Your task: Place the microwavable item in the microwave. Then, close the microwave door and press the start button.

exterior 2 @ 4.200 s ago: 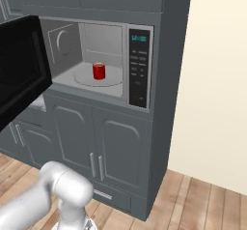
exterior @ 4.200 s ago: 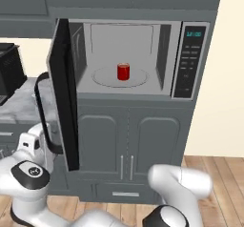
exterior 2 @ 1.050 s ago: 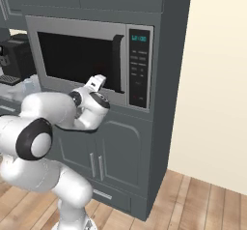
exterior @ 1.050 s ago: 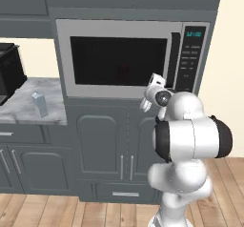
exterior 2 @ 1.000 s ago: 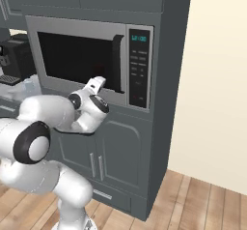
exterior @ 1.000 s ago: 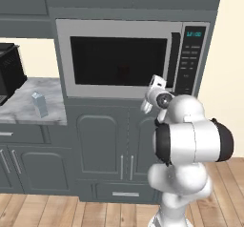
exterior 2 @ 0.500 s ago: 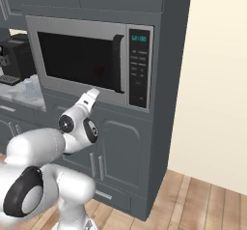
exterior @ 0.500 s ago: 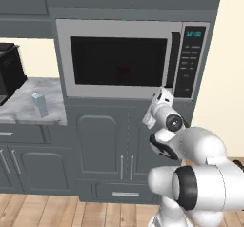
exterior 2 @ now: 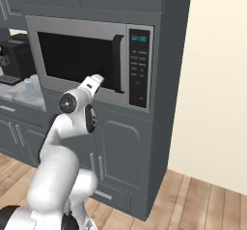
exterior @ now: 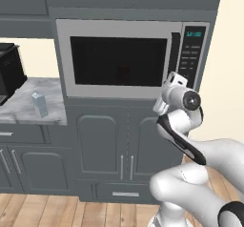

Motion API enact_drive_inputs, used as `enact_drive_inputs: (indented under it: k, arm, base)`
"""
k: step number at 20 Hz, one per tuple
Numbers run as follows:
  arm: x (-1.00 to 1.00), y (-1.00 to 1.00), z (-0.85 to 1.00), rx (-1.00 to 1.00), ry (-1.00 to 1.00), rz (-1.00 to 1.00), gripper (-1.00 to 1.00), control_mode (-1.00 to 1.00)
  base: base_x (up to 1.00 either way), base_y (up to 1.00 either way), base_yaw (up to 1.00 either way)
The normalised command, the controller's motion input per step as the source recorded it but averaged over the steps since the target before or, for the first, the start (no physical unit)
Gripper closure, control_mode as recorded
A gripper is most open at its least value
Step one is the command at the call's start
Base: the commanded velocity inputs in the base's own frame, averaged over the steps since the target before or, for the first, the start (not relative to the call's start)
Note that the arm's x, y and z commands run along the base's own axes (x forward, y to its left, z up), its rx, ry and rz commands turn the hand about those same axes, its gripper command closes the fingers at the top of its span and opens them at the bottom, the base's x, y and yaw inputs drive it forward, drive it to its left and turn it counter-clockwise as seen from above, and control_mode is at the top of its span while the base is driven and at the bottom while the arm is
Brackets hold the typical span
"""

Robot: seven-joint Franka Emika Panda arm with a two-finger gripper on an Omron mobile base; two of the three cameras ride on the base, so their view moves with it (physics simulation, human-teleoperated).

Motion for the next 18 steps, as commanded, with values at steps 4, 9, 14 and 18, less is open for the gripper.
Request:
enact_drive_inputs:
  k: [4, 9, 14, 18]
  arm:
    - [-0.64, -0.57, 0.16, 0.01, 0.16, 0.0, -1.0, -1.0]
    - [-0.51, -0.44, -0.53, 0.01, 0.06, 0.0, -1.0, -1.0]
    - [0.0, -0.09, -0.64, 0.01, -0.08, 0.0, -1.0, -1.0]
    - [0.01, -0.46, -0.19, 0.1, -0.09, 0.0, -1.0, -1.0]
  base:
    - [0.0, 0.0, 0.0]
    - [0.0, 0.0, 0.0]
    - [0.0, 0.0, 0.0]
    - [0.0, 0.0, 0.0]
